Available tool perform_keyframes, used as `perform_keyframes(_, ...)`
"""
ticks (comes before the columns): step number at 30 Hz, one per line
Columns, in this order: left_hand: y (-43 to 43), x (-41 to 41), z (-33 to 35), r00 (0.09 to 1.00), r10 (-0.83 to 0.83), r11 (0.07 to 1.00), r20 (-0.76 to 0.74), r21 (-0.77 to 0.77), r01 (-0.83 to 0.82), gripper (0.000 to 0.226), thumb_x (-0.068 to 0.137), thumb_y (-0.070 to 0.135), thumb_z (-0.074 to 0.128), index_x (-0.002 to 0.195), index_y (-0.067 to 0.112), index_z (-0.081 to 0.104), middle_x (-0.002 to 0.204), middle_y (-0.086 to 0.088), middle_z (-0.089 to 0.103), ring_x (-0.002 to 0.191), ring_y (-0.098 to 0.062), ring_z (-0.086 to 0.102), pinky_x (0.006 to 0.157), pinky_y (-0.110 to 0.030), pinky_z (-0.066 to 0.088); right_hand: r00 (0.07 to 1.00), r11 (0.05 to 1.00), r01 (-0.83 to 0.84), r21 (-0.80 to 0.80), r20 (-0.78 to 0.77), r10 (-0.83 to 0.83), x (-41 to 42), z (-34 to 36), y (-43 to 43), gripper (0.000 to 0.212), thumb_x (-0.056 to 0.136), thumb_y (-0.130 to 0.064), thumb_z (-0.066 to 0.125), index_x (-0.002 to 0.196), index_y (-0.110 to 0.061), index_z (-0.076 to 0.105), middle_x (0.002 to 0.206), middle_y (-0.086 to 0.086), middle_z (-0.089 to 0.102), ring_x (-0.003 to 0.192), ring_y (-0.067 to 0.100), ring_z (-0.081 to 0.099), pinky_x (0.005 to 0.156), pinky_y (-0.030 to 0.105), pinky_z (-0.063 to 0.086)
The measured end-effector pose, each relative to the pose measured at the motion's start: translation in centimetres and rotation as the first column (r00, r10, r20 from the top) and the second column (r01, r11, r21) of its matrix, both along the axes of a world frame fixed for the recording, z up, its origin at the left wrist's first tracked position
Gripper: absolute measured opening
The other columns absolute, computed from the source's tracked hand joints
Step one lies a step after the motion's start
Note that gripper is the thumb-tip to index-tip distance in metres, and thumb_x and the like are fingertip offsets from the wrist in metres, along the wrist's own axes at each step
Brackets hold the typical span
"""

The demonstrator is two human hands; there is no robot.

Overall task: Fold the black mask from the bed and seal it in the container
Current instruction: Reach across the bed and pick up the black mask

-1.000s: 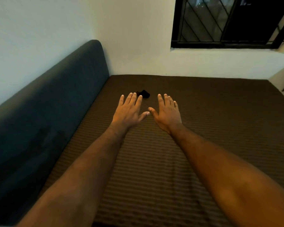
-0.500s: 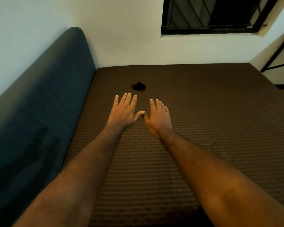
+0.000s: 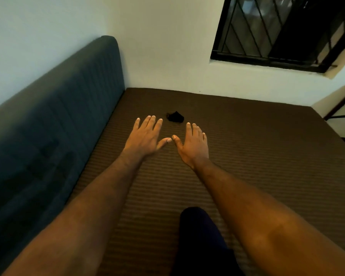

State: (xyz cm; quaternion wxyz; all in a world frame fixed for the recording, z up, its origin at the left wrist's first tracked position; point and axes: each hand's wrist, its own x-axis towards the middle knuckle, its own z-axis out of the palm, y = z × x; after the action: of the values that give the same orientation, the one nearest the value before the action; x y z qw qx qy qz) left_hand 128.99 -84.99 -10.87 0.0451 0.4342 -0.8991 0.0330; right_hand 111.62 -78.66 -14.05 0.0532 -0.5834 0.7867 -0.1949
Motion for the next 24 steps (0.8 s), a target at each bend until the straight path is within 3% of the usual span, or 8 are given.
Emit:
perform_keyframes(6, -6.0, -2.1, -3.8, 0.996, 0.075, 0.997, -0.038, -0.005, -0.076, 0.084, 0.090, 0.070, 0.013, 0.153, 0.014, 0.012, 0.161, -0.015, 0.015, 0.149, -0.027, 0.010, 0.119, -0.052, 0.007, 1.000, 1.000, -0.030, 0.003, 0.010, 0.030, -4.7, -4.2, -7.7, 0.080, 0.095, -0.065, 0.033, 0.155, -0.015, 0.018, 0.164, 0.012, 0.021, 0.151, 0.026, 0.016, 0.122, 0.047, 0.014)
perform_keyframes(13, -16.2, -8.0, -9.9, 0.983, 0.183, 0.978, -0.024, 0.110, -0.180, 0.082, 0.090, 0.069, 0.017, 0.153, 0.016, 0.012, 0.161, -0.014, 0.016, 0.150, -0.026, 0.010, 0.119, -0.051, 0.007, 0.997, 0.989, -0.081, 0.127, 0.015, 0.080, -11.5, -10.6, -19.1, 0.080, 0.095, -0.064, 0.034, 0.156, -0.016, 0.017, 0.164, 0.012, 0.019, 0.152, 0.027, 0.015, 0.123, 0.047, 0.015)
perform_keyframes(20, -24.8, -15.5, -13.8, 0.988, 0.145, 0.976, 0.051, 0.158, -0.152, 0.075, 0.095, 0.058, 0.033, 0.153, 0.015, 0.012, 0.162, -0.013, 0.015, 0.150, -0.026, 0.009, 0.120, -0.050, 0.009, 0.995, 0.984, -0.086, 0.155, 0.059, 0.077, -17.0, -16.0, -26.8, 0.078, 0.095, -0.062, 0.039, 0.156, -0.016, 0.020, 0.163, 0.013, 0.024, 0.151, 0.026, 0.019, 0.123, 0.046, 0.016)
perform_keyframes(24, -28.5, -18.5, -17.4, 0.992, 0.117, 0.970, 0.048, 0.209, -0.125, 0.073, 0.096, 0.053, 0.039, 0.153, 0.015, 0.014, 0.162, -0.014, 0.015, 0.150, -0.026, 0.010, 0.120, -0.049, 0.012, 0.982, 0.965, -0.134, 0.226, 0.159, 0.100, -19.8, -20.2, -30.2, 0.081, 0.094, -0.057, 0.048, 0.157, -0.017, 0.016, 0.164, 0.014, 0.017, 0.151, 0.028, 0.015, 0.122, 0.044, 0.019)
